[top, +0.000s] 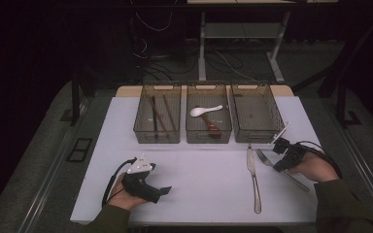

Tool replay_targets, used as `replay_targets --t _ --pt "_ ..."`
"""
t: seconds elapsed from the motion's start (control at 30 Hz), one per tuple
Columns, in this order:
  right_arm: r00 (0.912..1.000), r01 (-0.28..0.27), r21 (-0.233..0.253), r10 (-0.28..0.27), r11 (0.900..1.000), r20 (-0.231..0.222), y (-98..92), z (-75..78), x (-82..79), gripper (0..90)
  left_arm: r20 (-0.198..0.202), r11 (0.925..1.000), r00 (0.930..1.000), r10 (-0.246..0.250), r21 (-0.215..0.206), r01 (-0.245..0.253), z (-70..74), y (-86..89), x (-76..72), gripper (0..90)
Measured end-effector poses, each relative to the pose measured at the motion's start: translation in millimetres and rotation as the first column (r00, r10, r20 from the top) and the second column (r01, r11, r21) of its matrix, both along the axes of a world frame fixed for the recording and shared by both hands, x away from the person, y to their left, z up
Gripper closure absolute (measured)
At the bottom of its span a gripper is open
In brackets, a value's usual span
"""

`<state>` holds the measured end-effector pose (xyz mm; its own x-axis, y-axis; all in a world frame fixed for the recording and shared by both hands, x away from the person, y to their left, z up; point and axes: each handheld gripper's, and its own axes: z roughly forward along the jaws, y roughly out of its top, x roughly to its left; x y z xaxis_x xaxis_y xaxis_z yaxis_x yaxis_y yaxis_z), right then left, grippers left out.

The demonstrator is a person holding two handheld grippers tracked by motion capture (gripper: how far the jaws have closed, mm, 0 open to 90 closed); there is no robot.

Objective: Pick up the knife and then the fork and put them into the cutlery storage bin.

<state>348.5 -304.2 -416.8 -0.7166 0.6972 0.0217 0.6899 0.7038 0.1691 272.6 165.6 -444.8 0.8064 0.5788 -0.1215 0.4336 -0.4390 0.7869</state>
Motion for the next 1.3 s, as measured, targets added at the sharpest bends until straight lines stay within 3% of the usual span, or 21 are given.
replay_targets --t 0.27,0.47,0.63,0.83,0.97,1.07,1.2,1.3 --pt "0.9961 0.025 0.109 -0.034 0.994 0.081 -10.1 11.6 1.9 85.1 0.003 0.9998 1.0000 0.007 -0.020 -0.007 0.3 2.5 1.2 0.4" --pt "0.9864 0.018 0.221 -0.053 0.975 0.156 -17.0 19.9 2.2 85.1 0.000 0.9997 1.0000 0.007 -0.025 -0.008 0.2 2.3 1.0 0.0" --pt "0.9714 0.011 0.311 -0.084 0.950 0.222 -23.5 24.0 1.5 85.1 -0.003 0.9995 0.9999 0.011 -0.029 -0.012 0.9 1.7 0.4 0.0" --pt "0.9577 0.016 0.414 -0.133 0.910 0.255 -31.7 30.0 0.0 85.2 -0.005 0.9992 0.9998 0.019 -0.035 -0.019 1.9 3.0 0.4 0.0" --pt "0.9467 0.007 0.462 -0.154 0.887 0.283 -35.6 33.2 -0.3 85.3 -0.003 0.9991 0.9998 0.017 -0.039 -0.017 2.1 2.9 0.0 0.0" --pt "0.9370 -0.004 0.484 -0.166 0.875 0.307 -36.9 36.4 -0.6 85.3 -0.003 0.9991 0.9999 0.016 -0.040 -0.016 2.1 2.4 -0.2 0.0" --pt "0.9197 -0.027 0.525 -0.185 0.851 0.347 -39.5 43.3 -0.2 85.3 -0.006 0.9990 0.9999 0.016 -0.041 -0.016 1.2 2.8 0.1 0.0" --pt "0.9124 -0.027 0.541 -0.200 0.841 0.357 -41.4 48.1 1.2 85.3 -0.006 0.9991 0.9999 0.015 -0.040 -0.016 1.0 2.8 0.0 0.0"
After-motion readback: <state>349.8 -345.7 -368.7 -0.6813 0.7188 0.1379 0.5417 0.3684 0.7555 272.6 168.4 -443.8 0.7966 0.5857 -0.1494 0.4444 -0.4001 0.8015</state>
